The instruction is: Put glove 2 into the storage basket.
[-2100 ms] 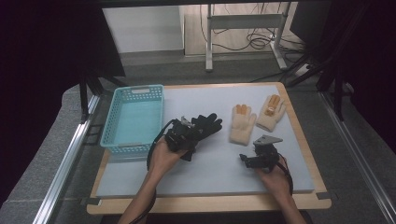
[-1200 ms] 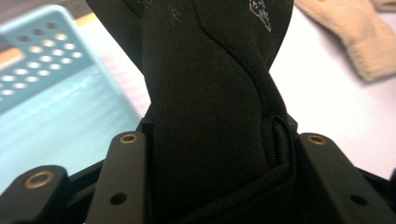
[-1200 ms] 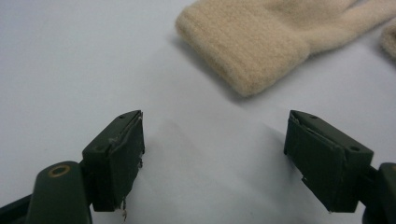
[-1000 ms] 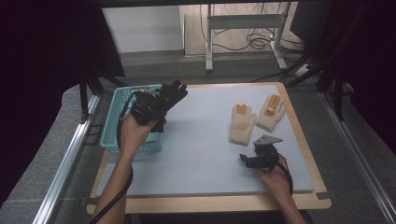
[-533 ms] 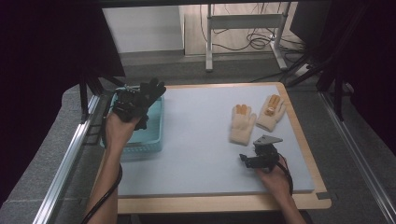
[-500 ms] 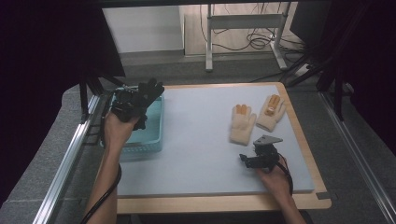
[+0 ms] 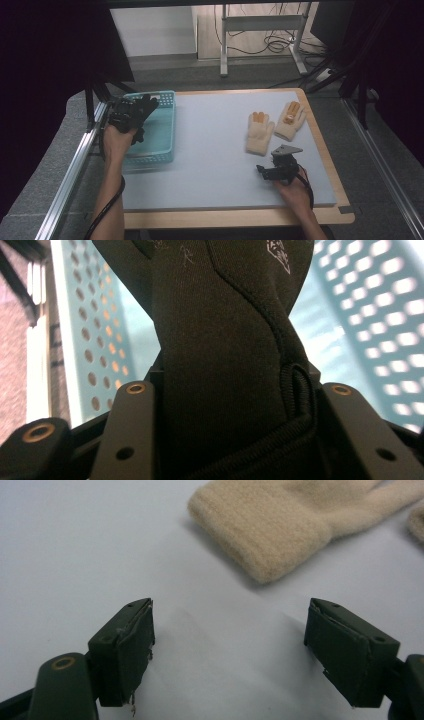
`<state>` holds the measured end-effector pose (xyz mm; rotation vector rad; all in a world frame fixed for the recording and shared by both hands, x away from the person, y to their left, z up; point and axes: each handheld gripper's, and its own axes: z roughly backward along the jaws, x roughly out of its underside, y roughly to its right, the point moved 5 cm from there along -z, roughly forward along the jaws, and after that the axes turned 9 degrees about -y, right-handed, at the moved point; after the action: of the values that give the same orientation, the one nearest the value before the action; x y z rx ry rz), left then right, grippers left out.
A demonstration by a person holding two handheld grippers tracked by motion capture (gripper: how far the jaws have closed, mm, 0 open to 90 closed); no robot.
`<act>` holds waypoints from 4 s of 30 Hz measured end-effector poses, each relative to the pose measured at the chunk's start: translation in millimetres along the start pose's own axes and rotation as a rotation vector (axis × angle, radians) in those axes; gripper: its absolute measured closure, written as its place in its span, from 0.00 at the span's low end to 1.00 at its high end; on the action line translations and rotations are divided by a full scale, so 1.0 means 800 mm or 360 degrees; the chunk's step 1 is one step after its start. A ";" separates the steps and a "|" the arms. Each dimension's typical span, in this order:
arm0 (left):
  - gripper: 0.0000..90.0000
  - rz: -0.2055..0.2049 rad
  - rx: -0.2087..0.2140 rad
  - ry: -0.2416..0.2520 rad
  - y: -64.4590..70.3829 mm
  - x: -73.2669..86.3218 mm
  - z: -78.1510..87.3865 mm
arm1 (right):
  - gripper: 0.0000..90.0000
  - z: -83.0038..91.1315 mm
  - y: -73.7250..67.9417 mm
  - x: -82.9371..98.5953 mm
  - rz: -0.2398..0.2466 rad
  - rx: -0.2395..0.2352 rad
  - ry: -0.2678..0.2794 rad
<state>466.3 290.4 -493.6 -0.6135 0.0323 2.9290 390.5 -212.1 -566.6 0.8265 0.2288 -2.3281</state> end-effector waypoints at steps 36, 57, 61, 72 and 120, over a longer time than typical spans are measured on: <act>0.24 -0.0009 -0.0147 -0.0334 -0.023 -0.008 -0.078 | 0.22 0.000 0.000 0.000 0.0000 -0.0002 0.0000; 0.01 0.0054 0.0182 0.0030 -0.017 -0.011 -0.022 | 0.22 0.000 0.000 0.000 0.0000 -0.0002 0.0000; 0.00 -0.0013 0.0260 0.0173 0.001 -0.008 -0.005 | 0.22 0.000 0.000 0.000 0.0000 -0.0002 0.0000; 0.00 -0.0246 0.0412 0.0379 0.057 0.003 0.037 | 0.22 0.000 0.000 0.000 0.0000 -0.0001 0.0000; 0.00 -0.0904 0.0579 0.0286 0.277 0.171 -0.045 | 0.20 0.000 0.000 0.000 -0.0002 0.0012 -0.0002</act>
<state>323.4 89.0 -583.7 -0.6845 0.3418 2.2418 390.6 -212.0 -566.9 0.8285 0.2199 -2.3318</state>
